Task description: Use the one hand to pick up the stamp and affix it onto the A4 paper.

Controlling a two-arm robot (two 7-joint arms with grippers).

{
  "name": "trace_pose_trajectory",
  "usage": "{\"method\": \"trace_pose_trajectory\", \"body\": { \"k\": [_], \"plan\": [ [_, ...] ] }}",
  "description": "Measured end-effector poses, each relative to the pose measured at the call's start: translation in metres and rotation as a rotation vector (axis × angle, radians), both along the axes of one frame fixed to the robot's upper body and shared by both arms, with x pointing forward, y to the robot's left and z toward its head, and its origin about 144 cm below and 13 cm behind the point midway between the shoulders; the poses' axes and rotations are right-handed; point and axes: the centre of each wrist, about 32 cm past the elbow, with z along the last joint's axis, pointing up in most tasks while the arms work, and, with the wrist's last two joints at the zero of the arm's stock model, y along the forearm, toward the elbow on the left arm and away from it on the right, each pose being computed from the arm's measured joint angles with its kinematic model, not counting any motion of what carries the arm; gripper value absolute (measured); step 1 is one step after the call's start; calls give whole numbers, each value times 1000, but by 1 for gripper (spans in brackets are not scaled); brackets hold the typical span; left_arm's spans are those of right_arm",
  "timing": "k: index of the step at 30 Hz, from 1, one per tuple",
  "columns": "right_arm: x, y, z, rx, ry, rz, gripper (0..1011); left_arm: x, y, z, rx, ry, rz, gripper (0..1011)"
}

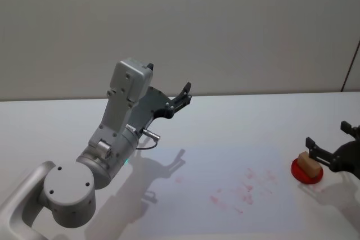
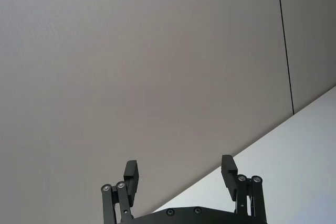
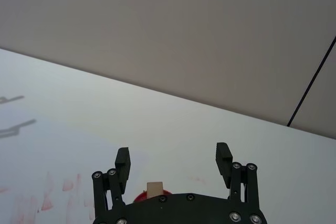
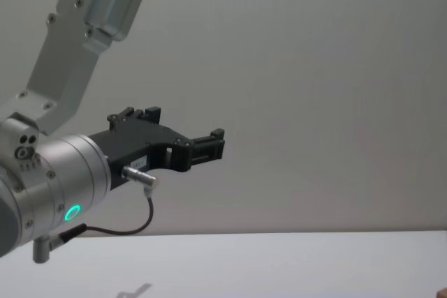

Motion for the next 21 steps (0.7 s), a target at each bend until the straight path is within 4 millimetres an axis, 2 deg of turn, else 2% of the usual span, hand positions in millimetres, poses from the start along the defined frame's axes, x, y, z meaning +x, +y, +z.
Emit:
{"method": "trace_pose_trajectory", "body": {
  "k": [21],
  "plan": [
    [-3, -3, -16, -40, 104, -4, 1001, 0, 0, 0, 0, 0, 0, 1001]
  ]
}}
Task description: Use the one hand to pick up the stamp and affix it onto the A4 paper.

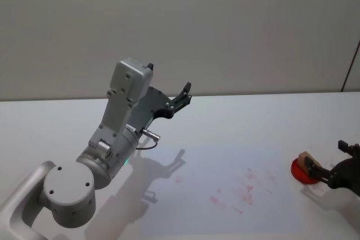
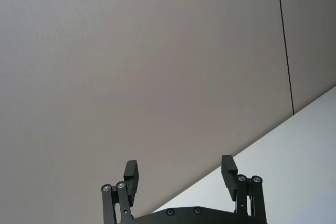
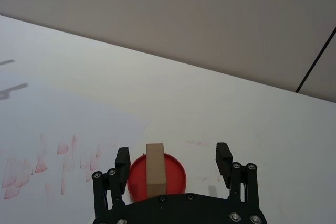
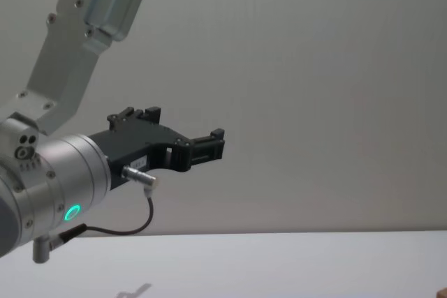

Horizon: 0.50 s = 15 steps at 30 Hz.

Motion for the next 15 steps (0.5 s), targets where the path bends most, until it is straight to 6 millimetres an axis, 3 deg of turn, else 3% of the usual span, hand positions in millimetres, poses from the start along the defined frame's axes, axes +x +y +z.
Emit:
{"method": "trace_pose_trajectory", "body": {
  "k": [15],
  "plan": [
    [3, 8, -6, -7, 44, -8, 1001, 0, 0, 0, 0, 0, 0, 1001]
  ]
}}
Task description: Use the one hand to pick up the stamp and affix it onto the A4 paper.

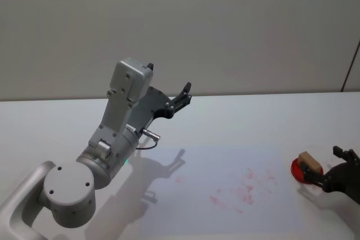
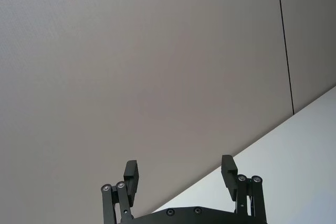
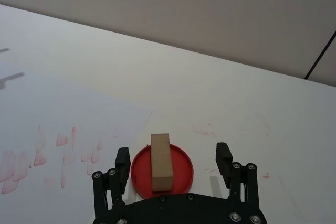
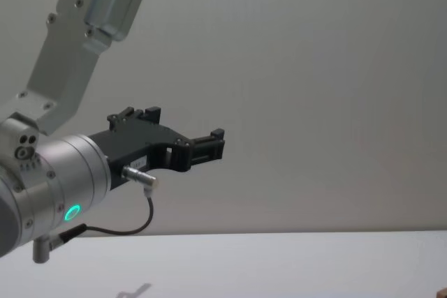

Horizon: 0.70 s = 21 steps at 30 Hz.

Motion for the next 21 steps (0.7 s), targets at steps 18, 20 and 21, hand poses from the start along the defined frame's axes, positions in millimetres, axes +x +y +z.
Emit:
{"method": "trace_pose_trajectory", "body": {
  "k": [18, 20, 21],
  "plan": [
    [4, 7, -5, 14, 35, -23, 1001, 0, 0, 0, 0, 0, 0, 1001],
    [4, 8, -5, 16, 38, -23, 1001, 0, 0, 0, 0, 0, 0, 1001],
    [4, 9, -6, 19, 39, -23, 1001, 0, 0, 0, 0, 0, 0, 1001]
  ]
}}
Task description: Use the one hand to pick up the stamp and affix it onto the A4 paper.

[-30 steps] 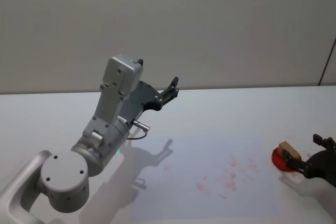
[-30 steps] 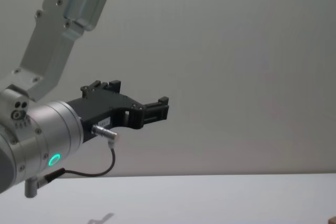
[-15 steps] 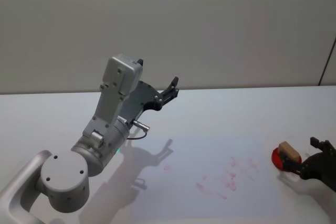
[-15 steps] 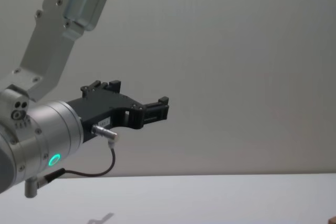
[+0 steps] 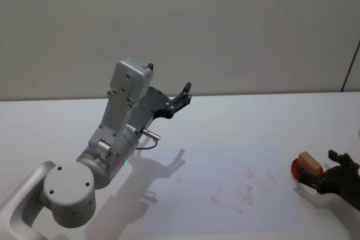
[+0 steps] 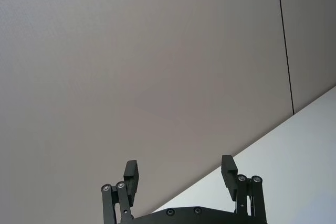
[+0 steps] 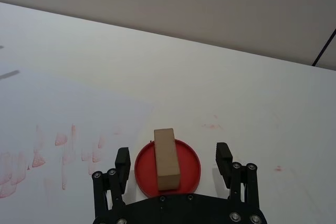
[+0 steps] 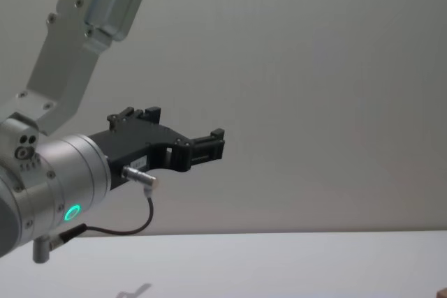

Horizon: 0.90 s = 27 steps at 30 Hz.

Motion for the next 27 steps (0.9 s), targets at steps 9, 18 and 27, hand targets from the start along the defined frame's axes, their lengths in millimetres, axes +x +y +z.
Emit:
{"method": "trace_pose_trajectory", "body": {
  "k": [9, 18, 27],
  "plan": [
    [1, 5, -3, 7, 2, 4, 915, 0, 0, 0, 0, 0, 0, 1001],
    [5, 8, -7, -6, -10, -6, 674, 0, 0, 0, 0, 0, 0, 1001],
    [8, 11, -10, -14, -18, -14, 363, 0, 0, 0, 0, 0, 0, 1001]
  ]
}}
